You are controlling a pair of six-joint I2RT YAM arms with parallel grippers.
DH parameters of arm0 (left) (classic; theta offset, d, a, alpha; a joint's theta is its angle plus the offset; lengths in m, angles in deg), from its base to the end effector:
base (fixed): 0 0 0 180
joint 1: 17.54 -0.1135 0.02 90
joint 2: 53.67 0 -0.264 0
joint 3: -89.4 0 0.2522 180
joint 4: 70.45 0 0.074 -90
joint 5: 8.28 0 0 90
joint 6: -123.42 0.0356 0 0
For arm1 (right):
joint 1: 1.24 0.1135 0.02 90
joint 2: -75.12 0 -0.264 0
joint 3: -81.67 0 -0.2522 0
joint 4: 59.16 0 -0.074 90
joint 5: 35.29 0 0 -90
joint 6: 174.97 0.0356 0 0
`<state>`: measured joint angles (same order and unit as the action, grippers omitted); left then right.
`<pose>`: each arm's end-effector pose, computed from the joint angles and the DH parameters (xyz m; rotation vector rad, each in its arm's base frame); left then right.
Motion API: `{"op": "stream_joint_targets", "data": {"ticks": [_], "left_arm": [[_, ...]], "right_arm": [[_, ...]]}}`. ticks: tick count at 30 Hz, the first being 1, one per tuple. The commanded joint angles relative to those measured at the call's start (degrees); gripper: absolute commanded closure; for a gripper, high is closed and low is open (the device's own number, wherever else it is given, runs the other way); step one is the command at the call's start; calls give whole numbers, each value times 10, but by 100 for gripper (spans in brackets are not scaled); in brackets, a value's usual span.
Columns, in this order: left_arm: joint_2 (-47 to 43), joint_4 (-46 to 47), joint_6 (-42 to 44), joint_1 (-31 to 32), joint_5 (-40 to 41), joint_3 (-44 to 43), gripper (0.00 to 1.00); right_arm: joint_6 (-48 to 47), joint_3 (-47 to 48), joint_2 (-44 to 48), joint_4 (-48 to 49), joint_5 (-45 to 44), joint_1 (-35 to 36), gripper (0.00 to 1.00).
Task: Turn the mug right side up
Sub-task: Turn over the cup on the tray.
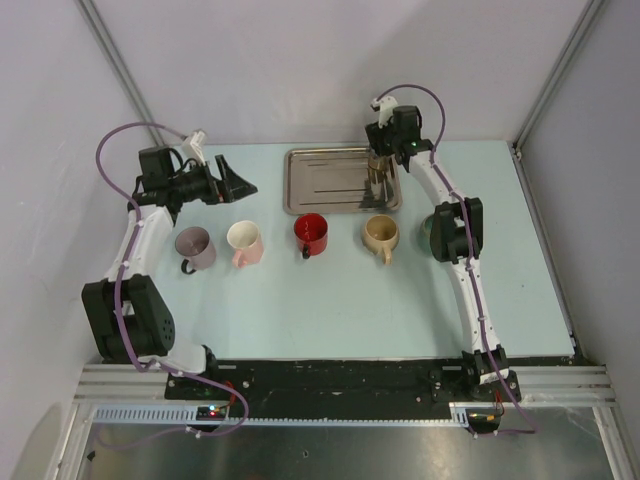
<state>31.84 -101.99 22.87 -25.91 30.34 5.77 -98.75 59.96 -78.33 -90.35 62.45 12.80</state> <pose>0.3322 0.0208 0.3154 0.1811 2.0468 -0.9771 0.5861 0.1515 0.2043 -0.5700 1.9473 0.1400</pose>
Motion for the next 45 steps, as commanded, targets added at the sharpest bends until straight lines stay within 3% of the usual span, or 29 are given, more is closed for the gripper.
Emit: {"op": "stream_joint_targets", "data": {"ticks": [1,12,25,29,33,36,41,45], "left_arm": [[-8,5,-8,-4,-13,-21,0],[-4,5,-11,-4,-16,-24,0],[-3,5,-15,-4,-28,-21,0],[-6,5,-13,-4,-31,-16,0],[-13,5,-6,-4,-33,-7,0],[-20,5,-4,-4,-35,-3,0],[-30,5,3,-4,-36,3,0],[-34,5,4,-4,-37,7,0]], "right_arm": [[-7,30,-9,-9,-11,7,35],[11,14,6,-28,6,1,59],[50,-113,139,-72,60,12,80],[32,-218,192,-36,40,24,82],[12,-297,218,-6,6,40,76],[18,-312,219,-8,0,44,64],[25,-310,213,-13,-6,49,40],[34,-262,187,-54,-5,52,32]]}}
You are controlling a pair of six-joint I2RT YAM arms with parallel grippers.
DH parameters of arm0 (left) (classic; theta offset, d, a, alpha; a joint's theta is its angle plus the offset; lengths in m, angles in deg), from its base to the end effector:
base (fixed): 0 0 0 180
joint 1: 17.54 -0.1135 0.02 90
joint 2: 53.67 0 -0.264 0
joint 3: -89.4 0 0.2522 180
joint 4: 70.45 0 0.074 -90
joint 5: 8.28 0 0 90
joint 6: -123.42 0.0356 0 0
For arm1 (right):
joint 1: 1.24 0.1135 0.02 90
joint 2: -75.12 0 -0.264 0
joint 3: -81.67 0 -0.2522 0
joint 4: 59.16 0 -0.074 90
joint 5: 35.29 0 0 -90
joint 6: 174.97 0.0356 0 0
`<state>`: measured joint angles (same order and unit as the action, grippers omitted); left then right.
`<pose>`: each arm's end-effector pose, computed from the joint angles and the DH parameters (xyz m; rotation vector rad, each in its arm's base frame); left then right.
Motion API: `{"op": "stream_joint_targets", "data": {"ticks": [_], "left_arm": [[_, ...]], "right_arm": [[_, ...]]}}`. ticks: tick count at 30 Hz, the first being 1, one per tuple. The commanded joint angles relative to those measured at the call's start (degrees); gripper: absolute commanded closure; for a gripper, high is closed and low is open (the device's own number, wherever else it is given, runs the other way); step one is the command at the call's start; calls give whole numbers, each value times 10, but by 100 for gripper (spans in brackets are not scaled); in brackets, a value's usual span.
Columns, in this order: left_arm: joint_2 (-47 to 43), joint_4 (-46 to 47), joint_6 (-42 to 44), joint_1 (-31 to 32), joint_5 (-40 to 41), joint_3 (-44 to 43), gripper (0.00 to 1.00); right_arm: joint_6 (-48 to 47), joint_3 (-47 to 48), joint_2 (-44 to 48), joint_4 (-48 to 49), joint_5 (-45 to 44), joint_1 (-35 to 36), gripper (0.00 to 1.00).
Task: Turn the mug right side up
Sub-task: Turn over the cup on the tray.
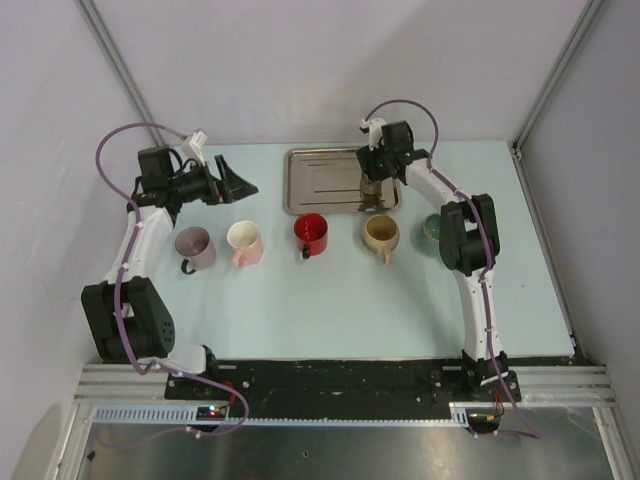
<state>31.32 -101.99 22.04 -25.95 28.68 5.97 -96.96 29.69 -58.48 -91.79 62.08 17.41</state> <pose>0.3296 0.0200 0.3175 0.1867 2.0380 -1.0133 0.5092 0.1767 0.2125 -0.6588 2.1401 0.2070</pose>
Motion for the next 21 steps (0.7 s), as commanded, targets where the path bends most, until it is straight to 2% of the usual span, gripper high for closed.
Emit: {"op": "stream_joint_targets", "data": {"ticks": [1,21], "left_arm": [[-30,5,13,-4,-20,6,0],[-26,5,18,-4,-25,3,0]], "right_arm": [[21,54,-18,-50,0,5,31],[29,158,-87,-131,-29,17,26]]}}
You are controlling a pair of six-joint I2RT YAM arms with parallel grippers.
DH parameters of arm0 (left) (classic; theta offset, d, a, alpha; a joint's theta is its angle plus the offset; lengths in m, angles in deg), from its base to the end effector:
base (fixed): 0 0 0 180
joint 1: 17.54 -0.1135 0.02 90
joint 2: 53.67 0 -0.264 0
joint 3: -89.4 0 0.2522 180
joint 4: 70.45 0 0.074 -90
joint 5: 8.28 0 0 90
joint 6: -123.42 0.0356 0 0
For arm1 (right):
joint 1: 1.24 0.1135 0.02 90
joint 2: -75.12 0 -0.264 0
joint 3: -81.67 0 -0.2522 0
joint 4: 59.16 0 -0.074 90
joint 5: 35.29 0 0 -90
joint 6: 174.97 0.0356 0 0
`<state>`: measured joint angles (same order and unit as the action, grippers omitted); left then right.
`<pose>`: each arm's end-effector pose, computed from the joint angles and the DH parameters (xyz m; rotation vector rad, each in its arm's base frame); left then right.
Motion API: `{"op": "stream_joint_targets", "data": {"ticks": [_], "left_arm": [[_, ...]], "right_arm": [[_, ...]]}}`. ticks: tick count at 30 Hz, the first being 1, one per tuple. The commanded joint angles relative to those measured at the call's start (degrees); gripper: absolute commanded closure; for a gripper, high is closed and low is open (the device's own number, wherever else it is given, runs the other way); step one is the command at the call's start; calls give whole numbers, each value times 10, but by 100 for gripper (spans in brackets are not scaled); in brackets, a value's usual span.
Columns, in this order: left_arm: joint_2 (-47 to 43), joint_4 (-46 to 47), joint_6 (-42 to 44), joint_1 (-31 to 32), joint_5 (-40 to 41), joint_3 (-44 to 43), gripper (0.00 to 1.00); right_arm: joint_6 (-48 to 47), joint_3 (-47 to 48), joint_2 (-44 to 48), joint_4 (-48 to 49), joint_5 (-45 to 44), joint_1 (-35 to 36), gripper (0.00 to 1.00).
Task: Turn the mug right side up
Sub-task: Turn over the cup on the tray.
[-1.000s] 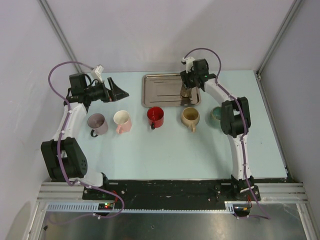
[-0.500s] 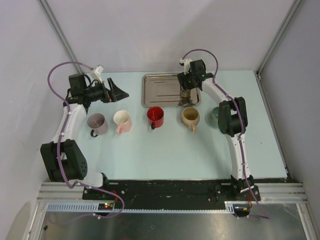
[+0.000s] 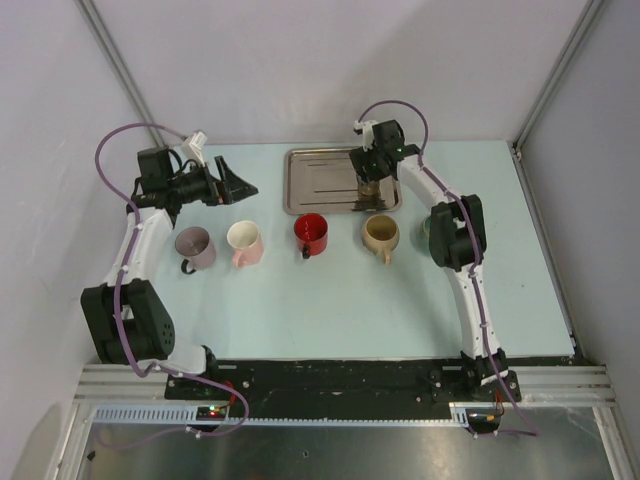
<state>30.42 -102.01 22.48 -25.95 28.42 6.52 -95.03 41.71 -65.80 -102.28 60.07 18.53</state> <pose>0.3258 0.0193 0.3192 0.2003 2.0298 -1.0107 0.5219 0.1911 0.2000 -0.6478 2.2513 0.1934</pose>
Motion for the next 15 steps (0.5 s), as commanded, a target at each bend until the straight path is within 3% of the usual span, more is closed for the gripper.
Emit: {"op": "stream_joint_targets", "data": {"ticks": [1,7,9,13,15], "left_arm": [[-17,5,14,-4,-23,-2,0],[-15,5,17,-4,-26,1,0],[-15,5,17,-4,-27,1,0],[-9,5,19,-2,-28,0,0],[-5,5,20,2,-24,-2,0]], "right_arm": [[10,39,-14,-29,-11,6,26],[10,44,-20,-32,-21,10,27],[10,47,-21,-34,-22,11,32],[22,45,-14,-25,0,2,58],[33,46,-5,-20,20,-4,65]]}}
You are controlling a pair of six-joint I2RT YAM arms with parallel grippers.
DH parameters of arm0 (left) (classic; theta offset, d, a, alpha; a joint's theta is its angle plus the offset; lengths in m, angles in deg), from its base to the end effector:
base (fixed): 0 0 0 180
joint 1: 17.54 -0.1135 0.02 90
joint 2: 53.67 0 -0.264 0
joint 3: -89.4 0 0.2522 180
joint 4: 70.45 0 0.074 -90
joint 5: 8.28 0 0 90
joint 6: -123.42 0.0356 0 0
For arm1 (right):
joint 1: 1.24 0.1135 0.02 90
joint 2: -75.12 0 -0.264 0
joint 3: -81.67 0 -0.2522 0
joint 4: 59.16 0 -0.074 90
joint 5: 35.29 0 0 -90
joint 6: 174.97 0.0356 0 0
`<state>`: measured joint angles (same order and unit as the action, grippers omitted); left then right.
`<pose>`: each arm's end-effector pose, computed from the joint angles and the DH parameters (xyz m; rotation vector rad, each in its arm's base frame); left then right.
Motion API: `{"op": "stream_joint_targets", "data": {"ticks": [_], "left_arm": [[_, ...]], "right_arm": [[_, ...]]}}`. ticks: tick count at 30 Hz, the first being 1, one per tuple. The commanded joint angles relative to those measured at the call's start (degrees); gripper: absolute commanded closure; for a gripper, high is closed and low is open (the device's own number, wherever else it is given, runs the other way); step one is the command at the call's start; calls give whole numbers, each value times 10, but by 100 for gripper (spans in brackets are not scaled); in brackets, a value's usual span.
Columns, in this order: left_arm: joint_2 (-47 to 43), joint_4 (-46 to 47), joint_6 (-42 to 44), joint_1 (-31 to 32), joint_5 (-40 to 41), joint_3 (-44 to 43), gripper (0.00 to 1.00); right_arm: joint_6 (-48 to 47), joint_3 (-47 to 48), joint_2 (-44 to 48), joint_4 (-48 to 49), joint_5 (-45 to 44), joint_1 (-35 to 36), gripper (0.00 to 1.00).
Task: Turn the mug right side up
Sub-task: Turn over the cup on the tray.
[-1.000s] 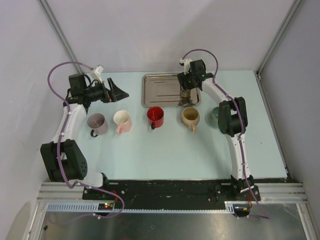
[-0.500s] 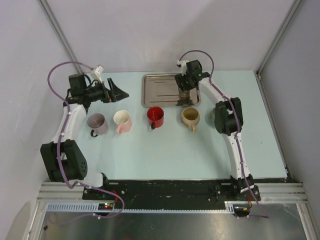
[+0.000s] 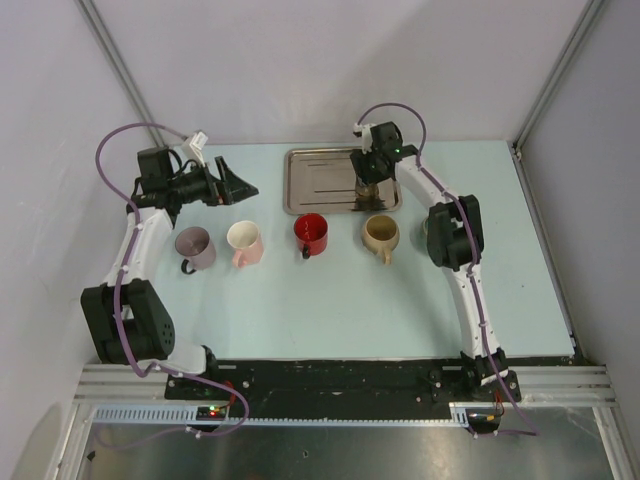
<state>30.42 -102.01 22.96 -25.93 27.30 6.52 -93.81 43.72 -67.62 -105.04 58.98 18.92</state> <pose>0.3254 0.0187 0.3195 0.2212 2.0216 -1.0259 0.5225 0.1947 0.1908 -0.6323 2.3032 0.1824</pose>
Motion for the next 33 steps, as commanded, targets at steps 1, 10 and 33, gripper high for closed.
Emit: {"op": "stream_joint_targets", "data": {"ticks": [1,10,33], "left_arm": [[-2,5,16,5,-8,-4,0],[52,5,3,54,40,-63,0],[200,6,41,189,82,-319,9]], "right_arm": [[24,28,18,10,39,-10,68],[87,61,63,13,144,-44,70],[505,-176,297,207,575,-160,71]]}}
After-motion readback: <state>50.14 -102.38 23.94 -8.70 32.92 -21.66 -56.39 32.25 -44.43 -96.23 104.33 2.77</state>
